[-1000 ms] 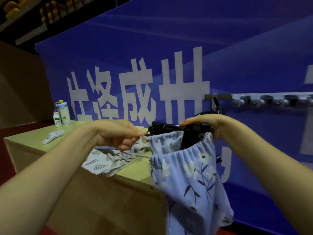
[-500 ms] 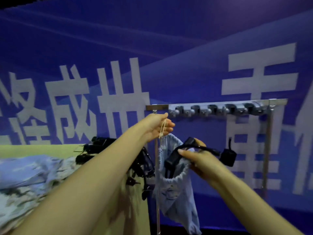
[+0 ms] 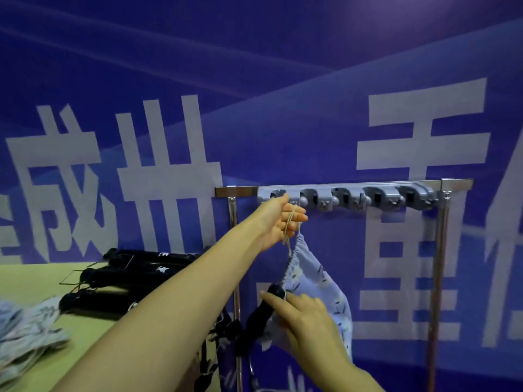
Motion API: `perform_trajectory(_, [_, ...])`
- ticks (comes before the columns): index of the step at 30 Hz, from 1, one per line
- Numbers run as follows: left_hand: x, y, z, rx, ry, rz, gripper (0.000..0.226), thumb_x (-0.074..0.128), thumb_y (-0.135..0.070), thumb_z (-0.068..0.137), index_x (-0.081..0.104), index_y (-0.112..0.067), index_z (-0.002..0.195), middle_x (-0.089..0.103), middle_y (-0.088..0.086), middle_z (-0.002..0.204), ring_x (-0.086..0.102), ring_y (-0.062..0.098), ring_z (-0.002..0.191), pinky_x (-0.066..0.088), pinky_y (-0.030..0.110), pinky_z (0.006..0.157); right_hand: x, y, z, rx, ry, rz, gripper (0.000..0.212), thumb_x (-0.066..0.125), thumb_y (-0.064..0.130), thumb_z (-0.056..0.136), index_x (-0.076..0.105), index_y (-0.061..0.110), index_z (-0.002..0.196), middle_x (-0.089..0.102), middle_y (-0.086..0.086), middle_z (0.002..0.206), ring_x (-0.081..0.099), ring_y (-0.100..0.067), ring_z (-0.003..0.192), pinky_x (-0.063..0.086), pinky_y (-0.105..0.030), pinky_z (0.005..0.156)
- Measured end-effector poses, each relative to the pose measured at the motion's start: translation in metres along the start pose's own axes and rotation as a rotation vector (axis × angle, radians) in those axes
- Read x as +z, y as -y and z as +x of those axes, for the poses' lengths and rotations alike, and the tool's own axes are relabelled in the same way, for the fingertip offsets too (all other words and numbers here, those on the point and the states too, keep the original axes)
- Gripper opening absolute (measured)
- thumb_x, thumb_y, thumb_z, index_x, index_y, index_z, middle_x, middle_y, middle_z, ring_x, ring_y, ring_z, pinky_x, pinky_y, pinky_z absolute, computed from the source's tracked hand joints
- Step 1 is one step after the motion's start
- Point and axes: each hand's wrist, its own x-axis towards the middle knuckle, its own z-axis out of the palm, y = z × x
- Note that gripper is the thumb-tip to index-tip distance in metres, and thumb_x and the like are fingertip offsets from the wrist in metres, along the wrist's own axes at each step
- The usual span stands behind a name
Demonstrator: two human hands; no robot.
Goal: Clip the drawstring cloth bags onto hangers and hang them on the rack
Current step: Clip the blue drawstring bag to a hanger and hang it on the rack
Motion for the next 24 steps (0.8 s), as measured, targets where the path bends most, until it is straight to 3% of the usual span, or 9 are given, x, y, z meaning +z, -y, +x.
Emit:
perform_trajectory(3, [-0.003, 0.006, 0.017, 0.019, 0.017, -0.011, 0.050, 0.025, -0.037, 0.102, 0.060, -0.005, 0.085, 0.063, -0.003, 0.046, 0.046, 0.005, 0.035, 0.036, 0.020, 0.048, 0.002, -0.018, 0.016, -0.168, -0.133, -0.231, 0.058, 0.056, 0.021, 0.075, 0.049, 0.038, 0.130, 0.062, 0.017, 0.081, 0.057, -0.009, 0.065, 0.037, -0.018, 0.056])
perform_trajectory(7, [-0.014, 0.009, 0.040, 0.049, -0.021, -0.019, 0.052, 0.024, -0.038, 0.102, 0.060, -0.007, 0.082, 0.061, -0.005, 0.042, 0.042, 0.003, 0.030, 0.033, 0.017, 0.042, 0.005, -0.024, 0.044, -0.223, -0.218, -0.208, 0.048, 0.041, 0.023, 0.082, 0.055, 0.033, 0.127, 0.063, 0.012, 0.075, 0.058, -0.008, 0.067, 0.040, -0.015, 0.054])
perform_trajectory(9, [-0.020, 0.009, 0.049, 0.064, -0.038, 0.007, 0.054, 0.024, -0.038, 0.102, 0.061, -0.007, 0.080, 0.056, -0.006, 0.039, 0.037, 0.003, 0.027, 0.029, 0.017, 0.039, -0.003, -0.022, 0.060, -0.148, -0.361, -0.120, 0.031, 0.043, 0.021, 0.091, 0.057, 0.029, 0.118, 0.063, 0.010, 0.071, 0.057, -0.007, 0.063, 0.035, -0.012, 0.049])
perform_trajectory(11, [-0.027, 0.012, 0.055, 0.084, -0.029, 0.060, 0.056, 0.023, -0.038, 0.102, 0.061, -0.006, 0.076, 0.050, -0.007, 0.037, 0.030, 0.003, 0.026, 0.025, 0.015, 0.035, -0.015, -0.023, 0.085, 0.040, -0.505, 0.117, 0.021, 0.044, 0.024, 0.098, 0.052, 0.023, 0.118, 0.059, 0.010, 0.076, 0.055, -0.010, 0.064, 0.038, -0.021, 0.053])
perform_trajectory(13, [-0.033, 0.017, 0.062, 0.123, -0.022, 0.134, 0.055, 0.025, -0.034, 0.103, 0.061, -0.007, 0.072, 0.044, -0.008, 0.036, 0.026, 0.003, 0.027, 0.022, 0.015, 0.034, -0.026, -0.026, 0.119, 0.174, -0.484, 0.403, 0.027, 0.046, 0.025, 0.098, 0.049, 0.021, 0.125, 0.061, 0.006, 0.096, 0.059, -0.015, 0.079, 0.046, -0.028, 0.066])
perform_trajectory(15, [-0.037, 0.022, 0.066, 0.161, -0.050, 0.213, 0.046, 0.031, -0.028, 0.101, 0.061, -0.010, 0.070, 0.039, -0.008, 0.038, 0.025, 0.003, 0.030, 0.020, 0.016, 0.035, -0.032, -0.029, 0.148, 0.182, -0.371, 0.503, 0.025, 0.045, 0.023, 0.098, 0.055, 0.021, 0.122, 0.064, 0.002, 0.106, 0.060, -0.012, 0.085, 0.046, -0.022, 0.071])
perform_trajectory(18, [-0.051, 0.024, 0.072, 0.223, -0.131, 0.322, 0.034, 0.042, -0.016, 0.096, 0.061, -0.013, 0.068, 0.038, -0.006, 0.044, 0.028, 0.008, 0.041, 0.021, 0.018, 0.040, -0.027, -0.032, 0.167, 0.164, -0.227, 0.445, 0.021, 0.042, 0.021, 0.099, 0.064, 0.017, 0.098, 0.064, 0.004, 0.082, 0.053, -0.004, 0.067, 0.041, -0.020, 0.061])
perform_trajectory(20, [-0.062, 0.024, 0.074, 0.272, -0.149, 0.410, 0.032, 0.044, -0.013, 0.095, 0.063, -0.013, 0.070, 0.042, -0.002, 0.052, 0.031, 0.010, 0.049, 0.023, 0.020, 0.043, -0.027, -0.036, 0.175, 0.142, -0.247, 0.379, 0.024, 0.044, 0.022, 0.099, 0.064, 0.017, 0.087, 0.060, 0.005, 0.068, 0.050, -0.007, 0.059, 0.039, -0.027, 0.060])
perform_trajectory(24, [-0.073, 0.024, 0.080, 0.332, -0.232, 0.468, 0.024, 0.046, -0.013, 0.097, 0.064, -0.007, 0.083, 0.052, -0.003, 0.066, 0.040, 0.007, 0.058, 0.031, 0.010, 0.041, -0.027, -0.039, 0.193, 0.141, -0.264, 0.379, 0.025, 0.049, 0.024, 0.097, 0.065, 0.020, 0.079, 0.061, 0.005, 0.058, 0.055, -0.007, 0.056, 0.044, -0.026, 0.060])
